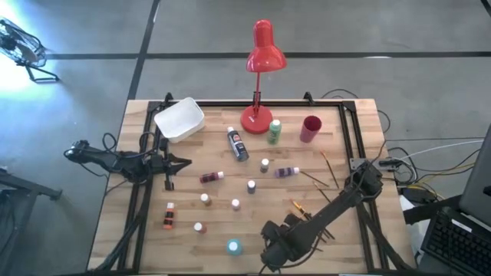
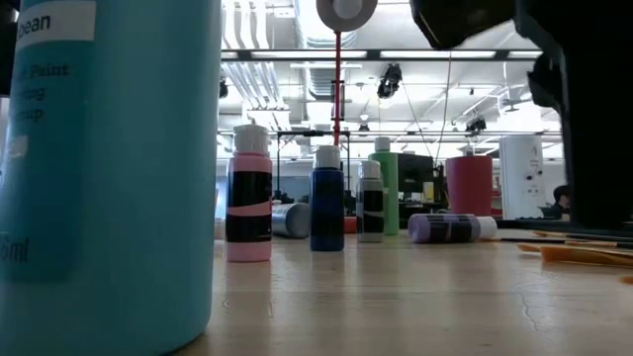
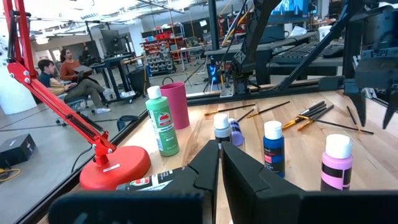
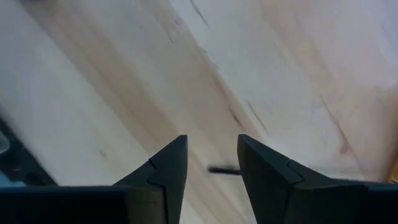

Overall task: Pick & Place Paint Supplies
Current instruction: Put the gold paintbrush into the pink cup

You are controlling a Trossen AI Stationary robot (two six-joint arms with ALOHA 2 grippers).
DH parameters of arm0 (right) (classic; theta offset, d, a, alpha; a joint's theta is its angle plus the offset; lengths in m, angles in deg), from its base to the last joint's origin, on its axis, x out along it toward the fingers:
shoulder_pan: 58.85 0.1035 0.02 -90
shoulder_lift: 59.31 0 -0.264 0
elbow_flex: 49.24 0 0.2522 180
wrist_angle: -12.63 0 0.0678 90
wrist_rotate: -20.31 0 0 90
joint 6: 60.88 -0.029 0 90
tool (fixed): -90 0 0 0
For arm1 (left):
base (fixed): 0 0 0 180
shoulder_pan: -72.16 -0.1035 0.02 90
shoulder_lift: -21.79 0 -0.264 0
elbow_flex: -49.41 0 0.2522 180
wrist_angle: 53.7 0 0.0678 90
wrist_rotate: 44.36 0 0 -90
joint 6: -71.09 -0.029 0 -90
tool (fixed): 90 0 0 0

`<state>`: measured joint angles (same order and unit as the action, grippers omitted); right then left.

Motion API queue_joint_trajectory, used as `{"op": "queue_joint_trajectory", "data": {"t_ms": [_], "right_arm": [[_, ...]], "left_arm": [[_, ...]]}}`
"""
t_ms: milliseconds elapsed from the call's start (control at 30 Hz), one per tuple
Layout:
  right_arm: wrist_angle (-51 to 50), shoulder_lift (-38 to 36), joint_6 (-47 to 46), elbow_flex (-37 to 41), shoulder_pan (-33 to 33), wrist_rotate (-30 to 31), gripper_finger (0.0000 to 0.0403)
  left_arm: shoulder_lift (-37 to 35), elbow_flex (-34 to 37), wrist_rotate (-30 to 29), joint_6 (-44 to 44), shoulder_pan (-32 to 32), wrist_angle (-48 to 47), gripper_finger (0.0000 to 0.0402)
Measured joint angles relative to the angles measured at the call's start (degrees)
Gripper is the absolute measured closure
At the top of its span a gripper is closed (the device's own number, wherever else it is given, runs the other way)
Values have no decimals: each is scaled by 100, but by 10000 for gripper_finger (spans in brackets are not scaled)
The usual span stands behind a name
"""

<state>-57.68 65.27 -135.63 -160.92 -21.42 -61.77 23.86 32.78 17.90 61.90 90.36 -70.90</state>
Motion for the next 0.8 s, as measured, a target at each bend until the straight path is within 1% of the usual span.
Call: {"op": "queue_joint_trajectory", "data": {"t_ms": [100, 300, 433, 800], "right_arm": [[-34, 0, -18, 79, -36, -185, 258], [-22, 2, 7, 104, -39, -194, 236], [-25, 2, 14, 181, -35, -194, 229], [-9, 2, 32, 446, -35, -200, 255]], "left_arm": [[0, 0, 1, 0, 0, 0, 377], [0, 0, 0, 0, 0, 0, 377], [0, 0, 2, 0, 0, 0, 377], [0, 0, 2, -2, 0, 0, 377]]}}
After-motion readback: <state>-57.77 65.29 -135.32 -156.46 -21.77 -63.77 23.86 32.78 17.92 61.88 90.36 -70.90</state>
